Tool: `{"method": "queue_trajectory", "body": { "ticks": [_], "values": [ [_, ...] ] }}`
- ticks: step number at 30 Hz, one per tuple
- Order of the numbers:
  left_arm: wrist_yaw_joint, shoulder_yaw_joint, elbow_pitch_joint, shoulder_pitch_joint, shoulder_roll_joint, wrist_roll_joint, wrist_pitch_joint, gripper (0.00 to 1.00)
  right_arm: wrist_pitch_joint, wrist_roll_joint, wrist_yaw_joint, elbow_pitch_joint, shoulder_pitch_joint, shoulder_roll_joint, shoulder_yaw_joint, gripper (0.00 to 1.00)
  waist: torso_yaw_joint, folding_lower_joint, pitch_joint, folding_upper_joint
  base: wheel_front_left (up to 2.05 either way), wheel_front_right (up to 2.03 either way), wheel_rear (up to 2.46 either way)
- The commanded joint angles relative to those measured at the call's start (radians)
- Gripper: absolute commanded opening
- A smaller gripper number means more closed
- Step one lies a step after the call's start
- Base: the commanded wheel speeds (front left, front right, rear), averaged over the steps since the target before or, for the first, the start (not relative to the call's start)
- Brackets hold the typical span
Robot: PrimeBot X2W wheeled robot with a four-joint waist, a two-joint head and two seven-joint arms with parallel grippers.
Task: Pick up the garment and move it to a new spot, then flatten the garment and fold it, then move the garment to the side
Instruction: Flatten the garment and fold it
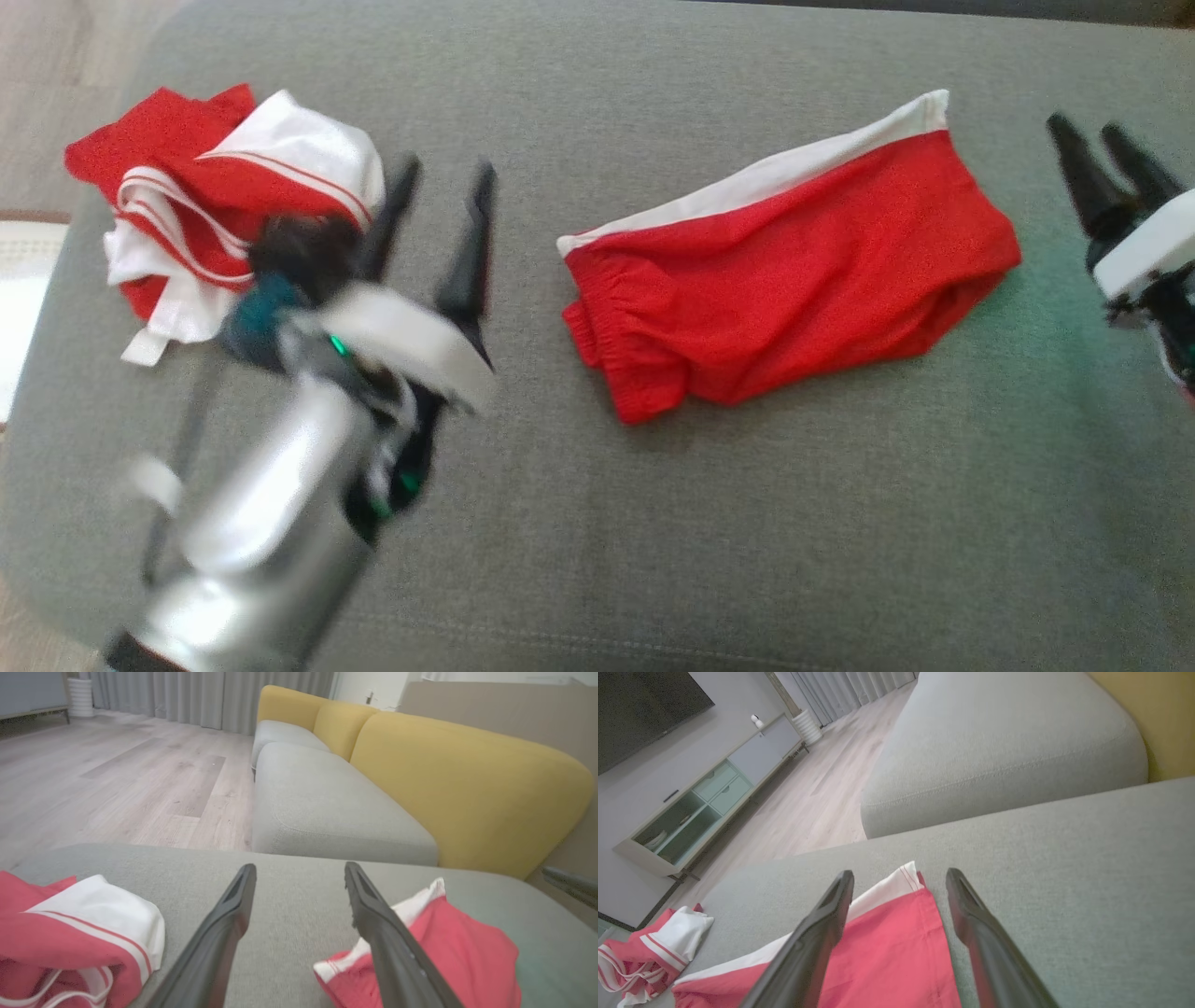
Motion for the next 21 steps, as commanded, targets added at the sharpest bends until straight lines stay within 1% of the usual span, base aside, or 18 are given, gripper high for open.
{"method": "queue_trajectory", "body": {
  "ticks": [1, 3, 5, 6, 7, 10, 12, 15, 18, 21],
  "values": [
    [0.042, 0.007, -0.042, 0.011, 0.005, 0.071, -0.059, 1.00, 0.011, 0.012, 0.007, 0.012, 0.011, 0.000, 0.004, 1.00, 0.021, 0.0001, -0.001, -0.0001, 0.00, 0.00, 0.00],
    [0.069, 0.004, -0.059, 0.068, -0.033, 0.099, -0.087, 1.00, 0.039, 0.019, 0.007, 0.043, 0.011, 0.004, 0.012, 1.00, 0.036, 0.0001, 0.007, -0.0001, 0.00, 0.00, 0.00],
    [0.077, 0.007, -0.071, 0.121, -0.068, 0.121, -0.095, 1.00, 0.083, 0.020, 0.007, 0.081, -0.002, 0.005, 0.024, 1.00, 0.054, 0.0001, 0.019, -0.0001, 0.00, 0.00, 0.00],
    [0.067, 0.028, -0.085, 0.167, -0.106, 0.142, -0.097, 1.00, 0.131, 0.010, 0.007, 0.128, -0.025, 0.001, 0.040, 1.00, 0.077, 0.0001, 0.030, -0.0001, 0.00, 0.00, 0.00],
    [0.067, 0.028, -0.085, 0.167, -0.106, 0.142, -0.097, 1.00, 0.131, 0.010, 0.007, 0.128, -0.025, 0.001, 0.040, 1.00, 0.077, 0.0001, 0.030, -0.0001, 0.00, 0.00, 0.00],
    [0.043, 0.071, -0.109, 0.235, -0.169, 0.187, -0.098, 1.00, 0.208, 0.011, 0.007, 0.186, -0.062, -0.005, 0.054, 1.00, 0.116, 0.0001, 0.049, -0.0001, 0.00, 0.00, 0.00],
    [0.024, 0.101, -0.124, 0.272, -0.199, 0.219, -0.098, 1.00, 0.270, 0.023, 0.007, 0.214, -0.080, -0.008, 0.059, 1.00, 0.144, 0.0001, 0.059, -0.0001, 0.00, 0.00, 0.00],
    [-0.008, 0.127, -0.121, 0.313, -0.228, 0.257, -0.098, 1.00, 0.382, 0.046, 0.007, 0.273, -0.104, -0.001, 0.067, 1.00, 0.175, 0.0001, 0.070, -0.0001, 0.00, 0.00, 0.00],
    [-0.035, 0.147, -0.115, 0.338, -0.243, 0.281, -0.098, 1.00, 0.486, 0.087, 0.007, 0.325, -0.115, 0.016, 0.062, 1.00, 0.200, 0.0001, 0.073, -0.0001, 0.00, 0.00, 0.00],
    [-0.046, 0.174, -0.114, 0.360, -0.249, 0.294, -0.098, 1.00, 0.614, 0.109, 0.007, 0.380, -0.108, 0.035, 0.079, 1.00, 0.216, 0.0001, 0.068, -0.0001, 0.00, 0.00, 0.00]
  ]
}}
